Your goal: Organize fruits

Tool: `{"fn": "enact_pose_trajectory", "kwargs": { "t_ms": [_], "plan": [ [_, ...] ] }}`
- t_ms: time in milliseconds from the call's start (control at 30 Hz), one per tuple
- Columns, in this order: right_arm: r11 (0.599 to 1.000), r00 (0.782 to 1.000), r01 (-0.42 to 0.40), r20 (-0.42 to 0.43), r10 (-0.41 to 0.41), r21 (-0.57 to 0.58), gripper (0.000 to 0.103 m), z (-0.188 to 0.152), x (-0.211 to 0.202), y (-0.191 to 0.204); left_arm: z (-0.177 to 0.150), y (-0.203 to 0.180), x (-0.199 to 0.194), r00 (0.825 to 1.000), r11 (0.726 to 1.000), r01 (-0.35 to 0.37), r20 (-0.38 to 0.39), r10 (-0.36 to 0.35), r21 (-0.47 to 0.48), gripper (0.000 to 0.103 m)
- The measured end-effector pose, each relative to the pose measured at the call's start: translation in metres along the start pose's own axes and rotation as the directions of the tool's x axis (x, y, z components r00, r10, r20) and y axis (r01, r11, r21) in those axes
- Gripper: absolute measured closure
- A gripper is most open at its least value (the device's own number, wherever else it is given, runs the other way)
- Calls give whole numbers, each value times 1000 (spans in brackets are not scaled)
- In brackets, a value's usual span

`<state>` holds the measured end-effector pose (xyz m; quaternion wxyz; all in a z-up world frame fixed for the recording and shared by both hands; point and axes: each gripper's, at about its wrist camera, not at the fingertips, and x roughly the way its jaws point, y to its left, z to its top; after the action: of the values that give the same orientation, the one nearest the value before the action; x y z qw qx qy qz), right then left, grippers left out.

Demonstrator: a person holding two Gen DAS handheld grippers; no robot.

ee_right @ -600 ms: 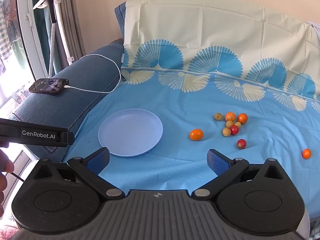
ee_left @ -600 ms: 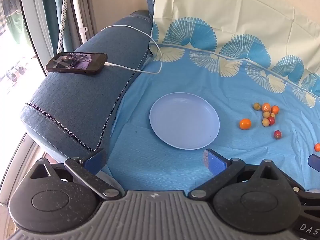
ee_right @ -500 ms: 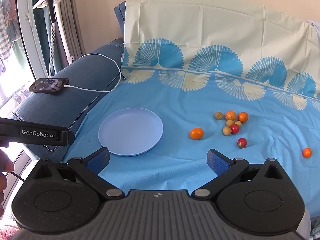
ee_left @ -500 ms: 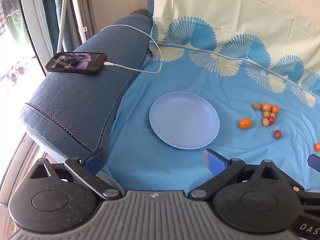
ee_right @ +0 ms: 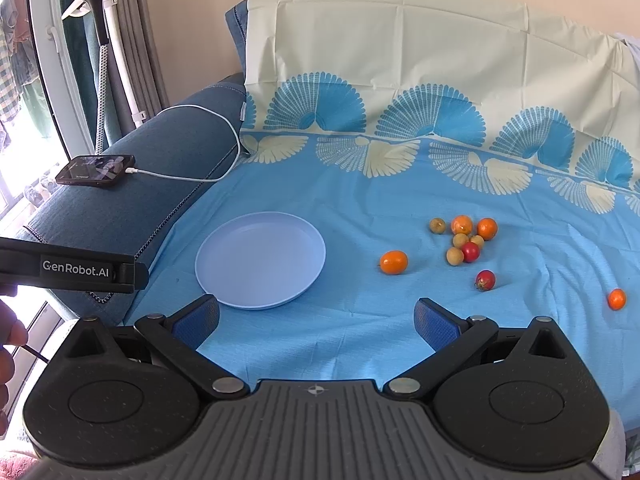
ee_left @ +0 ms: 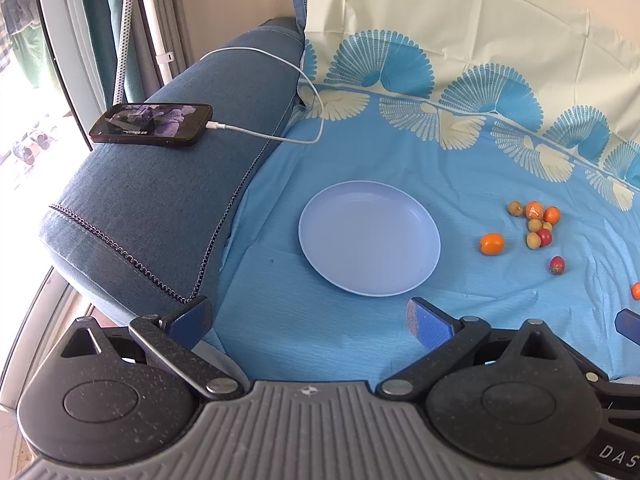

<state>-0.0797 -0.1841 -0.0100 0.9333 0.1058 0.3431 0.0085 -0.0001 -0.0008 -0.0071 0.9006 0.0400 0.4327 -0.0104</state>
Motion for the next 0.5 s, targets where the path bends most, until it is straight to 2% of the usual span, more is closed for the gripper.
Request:
{"fn": "enact_pose_trajectory", "kwargs": {
  "t_ms": [500],
  "plan": [
    [1000, 1000, 3, -3, -3, 9, 0, -3, 2, -1, -4, -4, 4, 1000, 1000, -13, 6, 12, 16, 0]
  ]
}}
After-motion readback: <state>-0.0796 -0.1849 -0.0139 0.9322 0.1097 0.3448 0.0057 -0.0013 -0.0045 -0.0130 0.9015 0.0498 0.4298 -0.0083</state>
